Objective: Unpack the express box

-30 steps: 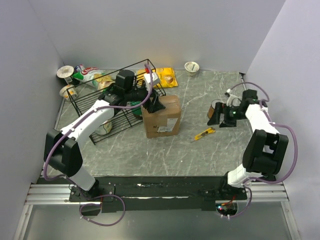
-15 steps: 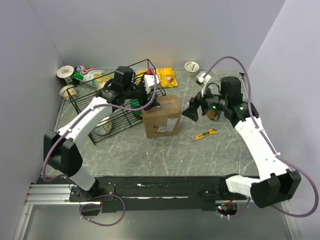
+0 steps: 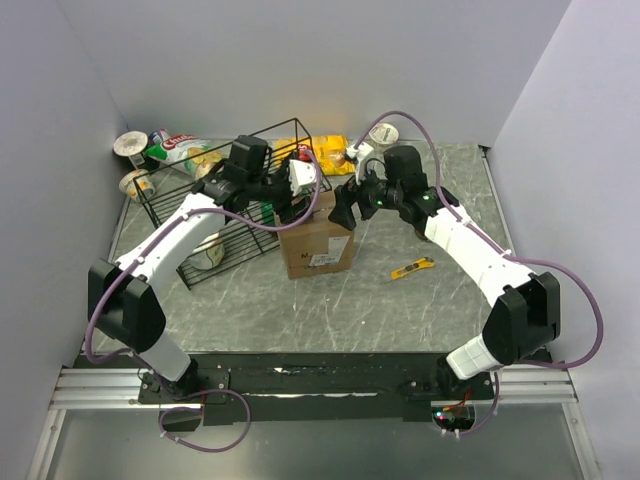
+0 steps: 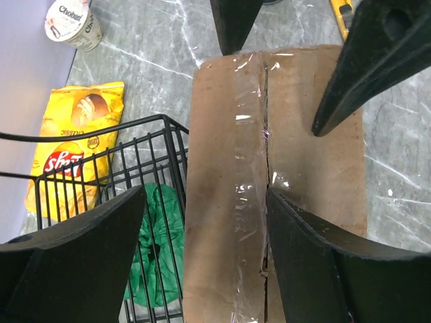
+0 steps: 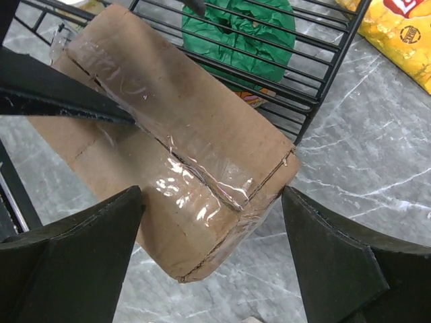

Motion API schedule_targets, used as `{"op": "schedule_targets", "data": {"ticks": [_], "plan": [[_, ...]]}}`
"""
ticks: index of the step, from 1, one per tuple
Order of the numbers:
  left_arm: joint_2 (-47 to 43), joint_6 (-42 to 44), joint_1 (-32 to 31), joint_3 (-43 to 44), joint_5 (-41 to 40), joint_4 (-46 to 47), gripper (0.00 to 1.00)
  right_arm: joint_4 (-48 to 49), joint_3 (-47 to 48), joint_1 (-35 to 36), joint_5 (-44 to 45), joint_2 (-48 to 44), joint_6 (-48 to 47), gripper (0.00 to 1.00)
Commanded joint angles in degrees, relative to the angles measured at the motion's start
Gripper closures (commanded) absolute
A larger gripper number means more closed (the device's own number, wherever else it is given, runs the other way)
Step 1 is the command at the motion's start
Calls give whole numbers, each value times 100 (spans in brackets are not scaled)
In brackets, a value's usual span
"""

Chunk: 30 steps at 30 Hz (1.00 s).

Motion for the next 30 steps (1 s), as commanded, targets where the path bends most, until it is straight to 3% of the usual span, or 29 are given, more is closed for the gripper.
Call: {"op": "schedule_targets", "data": {"ticks": [1,7,14,18,21,25,30], "plan": [[249,486,-44,43,197,-183,23,80,-220,47,56,57,213,11],[416,1110,-264,-167,-154,-149,28,124,-422,47,-102,75,459,11],[91,1796,-449,-545,179,-411,28,115,-493,39,-94,101,582,11],[319,1613,-475,-511,-57,-518,30,133,-511,30,-146,198,626,11],[442,1279,-528,-686,-794,-97,33,124,-511,38,-199,207,635,11],[443,1024,-563,-835,-1375,448,39,115,-563,30,-208,172,626,11],[215,795,-581,-730,-1324,660,59,98,-634,38,-208,145,617,11]]}}
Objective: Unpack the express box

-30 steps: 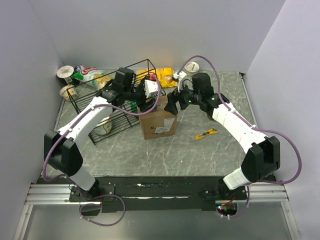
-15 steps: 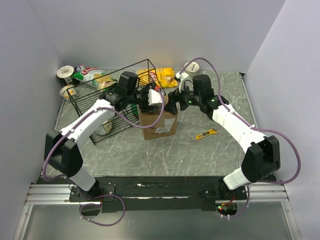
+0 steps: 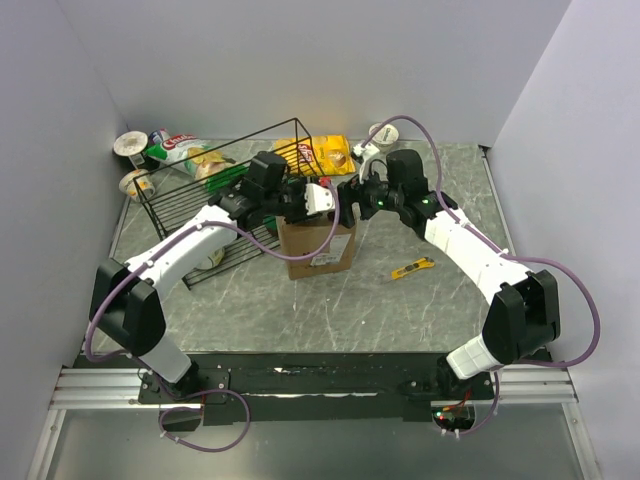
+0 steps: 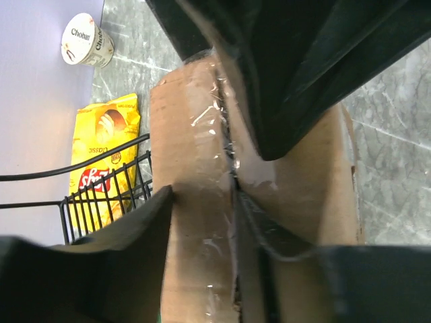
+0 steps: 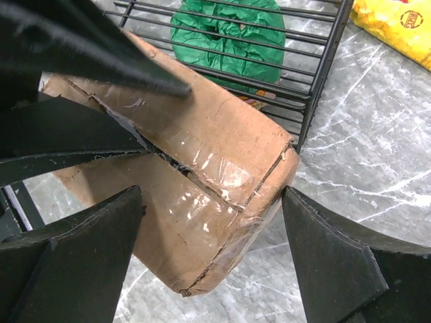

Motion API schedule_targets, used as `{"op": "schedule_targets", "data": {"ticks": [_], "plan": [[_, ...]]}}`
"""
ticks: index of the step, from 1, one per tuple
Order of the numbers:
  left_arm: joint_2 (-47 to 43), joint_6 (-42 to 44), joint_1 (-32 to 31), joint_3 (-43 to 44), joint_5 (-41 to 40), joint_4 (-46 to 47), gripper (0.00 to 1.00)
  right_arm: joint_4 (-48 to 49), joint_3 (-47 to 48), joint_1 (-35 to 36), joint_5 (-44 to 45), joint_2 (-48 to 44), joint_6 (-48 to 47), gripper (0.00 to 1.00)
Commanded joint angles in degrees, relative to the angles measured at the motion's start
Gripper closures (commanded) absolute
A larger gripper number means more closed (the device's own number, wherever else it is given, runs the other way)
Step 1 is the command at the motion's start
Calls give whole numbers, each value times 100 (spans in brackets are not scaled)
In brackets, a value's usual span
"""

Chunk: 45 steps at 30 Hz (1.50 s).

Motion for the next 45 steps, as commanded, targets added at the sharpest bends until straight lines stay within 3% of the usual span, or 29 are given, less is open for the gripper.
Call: {"op": "schedule_targets", "data": {"ticks": [1,5,10,15,18,22,23,24,25,26,28,33,37,41,45], "plan": [[149,-163,-39,-179,-524,118,67,-458,-275,95,-199,112,-36,11],[-141,-408,22,-92,-332,259,81,-484,-337,87,-208,77,-89,11],[-11,-1892,399,443,-102,303,98,-493,-416,104,-199,59,-159,11],[525,-3559,988,971,117,197,99,-501,-495,104,-147,-37,-273,11],[465,-4003,1147,911,355,443,99,-554,-574,104,-146,-125,-370,11],[272,-3672,1113,700,634,480,99,-546,-741,104,-111,-248,-370,11],[210,-3391,1060,682,689,348,93,-528,-767,104,-120,-266,-362,11],[210,-2875,956,656,785,208,83,-510,-811,104,-120,-301,-335,11],[184,-2617,920,603,951,41,65,-510,-829,113,-120,-310,-326,11],[105,-2432,858,525,953,-143,59,-493,-838,104,-129,-310,-318,10],[-1,-1948,525,200,551,-189,51,-484,-829,113,-155,-301,-300,10],[-344,-1500,-187,-714,-1310,626,44,-484,-750,104,-182,-213,-309,11],[-335,-920,-407,-1128,-2105,1110,36,-484,-750,104,-225,-169,-247,11],[-2,-496,-513,-1243,-2615,1454,41,-466,-820,104,-278,-134,-212,10],[139,-742,-505,-805,-2783,1420,66,-484,-864,113,-243,-151,-256,10]]}}
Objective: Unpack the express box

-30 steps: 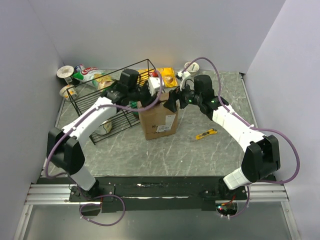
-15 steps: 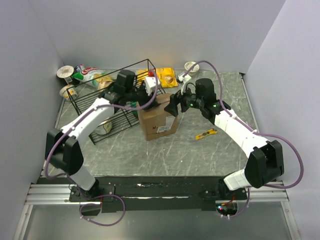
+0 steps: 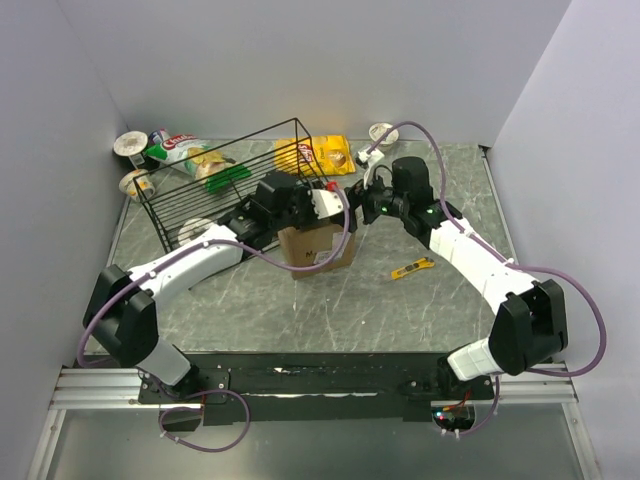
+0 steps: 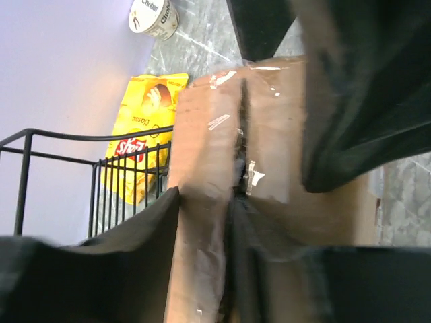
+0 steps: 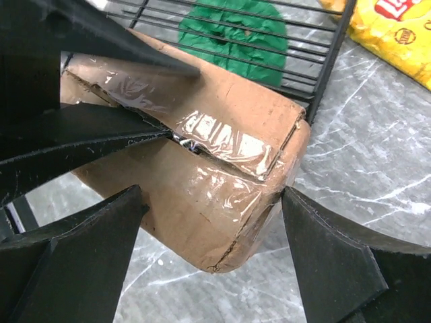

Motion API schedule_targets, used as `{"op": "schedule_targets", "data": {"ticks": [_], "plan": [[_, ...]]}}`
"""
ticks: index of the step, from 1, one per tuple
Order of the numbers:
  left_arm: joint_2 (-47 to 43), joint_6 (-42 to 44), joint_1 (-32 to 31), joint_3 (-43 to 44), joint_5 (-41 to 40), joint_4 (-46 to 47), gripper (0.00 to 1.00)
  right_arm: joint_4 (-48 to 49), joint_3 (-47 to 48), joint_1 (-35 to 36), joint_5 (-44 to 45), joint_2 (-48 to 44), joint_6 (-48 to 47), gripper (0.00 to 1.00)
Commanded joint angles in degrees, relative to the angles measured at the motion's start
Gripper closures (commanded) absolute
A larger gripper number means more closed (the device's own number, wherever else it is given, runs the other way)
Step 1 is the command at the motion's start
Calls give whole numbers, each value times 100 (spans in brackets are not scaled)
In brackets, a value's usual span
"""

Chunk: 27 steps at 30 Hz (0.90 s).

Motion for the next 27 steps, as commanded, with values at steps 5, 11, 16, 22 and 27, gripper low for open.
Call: {"op": "schedule_targets", "data": {"ticks": [5,11,16,22,27], "plan": [[588,-835,296,797,-131,-803,99,-998,-392,126,-162,202,-280,10],[1054,-2754,1289,2019,1988,-1552,99,-1033,-585,126,-48,211,-368,10],[1142,-2782,1378,2116,2728,-1798,99,-1068,-718,126,-13,141,-368,10],[1317,-2888,1536,2222,4105,-2193,99,-1445,-209,-6,-705,-245,-1104,9],[1300,-2923,1562,2318,4487,-2299,99,-2762,977,-85,-1857,-527,-3538,6]]}}
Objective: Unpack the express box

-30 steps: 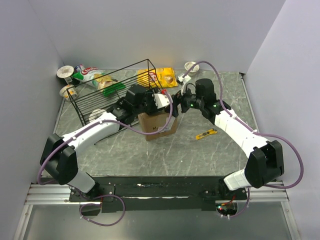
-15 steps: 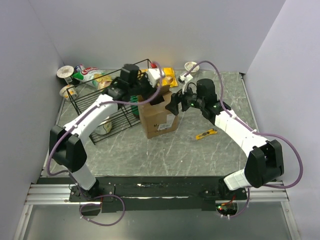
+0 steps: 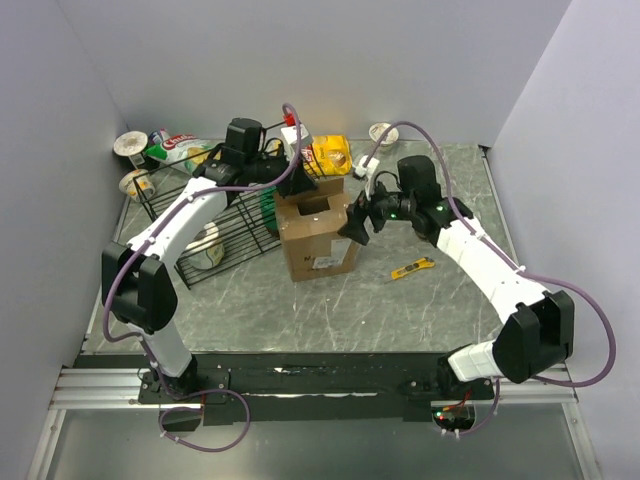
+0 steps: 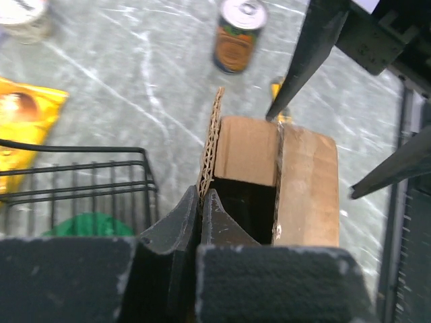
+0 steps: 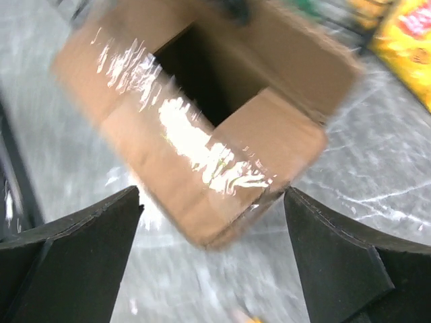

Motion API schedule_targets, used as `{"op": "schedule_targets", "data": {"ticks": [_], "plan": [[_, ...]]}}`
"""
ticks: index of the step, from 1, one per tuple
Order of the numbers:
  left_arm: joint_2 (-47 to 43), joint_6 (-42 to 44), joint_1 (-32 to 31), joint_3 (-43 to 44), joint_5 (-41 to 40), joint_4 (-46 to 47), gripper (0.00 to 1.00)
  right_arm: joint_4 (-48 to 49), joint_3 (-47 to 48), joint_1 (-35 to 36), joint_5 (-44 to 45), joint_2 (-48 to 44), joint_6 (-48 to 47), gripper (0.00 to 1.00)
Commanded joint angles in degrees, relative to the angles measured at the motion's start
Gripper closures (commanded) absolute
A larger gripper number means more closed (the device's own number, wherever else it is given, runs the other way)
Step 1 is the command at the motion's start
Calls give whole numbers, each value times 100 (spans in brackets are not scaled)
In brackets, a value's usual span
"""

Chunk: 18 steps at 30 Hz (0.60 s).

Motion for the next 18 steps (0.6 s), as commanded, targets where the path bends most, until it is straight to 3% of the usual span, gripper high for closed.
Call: {"op": "schedule_targets", "data": {"ticks": [1,5,8,18], "plan": [[209,-208,34,124,666,-633,99,-2064,884,48,-1362,-228,-2486,5],[218,-471,17,291,702,-424,99,-3356,1665,118,-1557,342,-4199,5],[183,-577,-27,291,526,-378,99,-3832,2140,329,-1688,660,-4598,5],[-107,-613,-132,28,701,-378,99,-3727,2687,690,-1398,1486,-4002,4]]}}
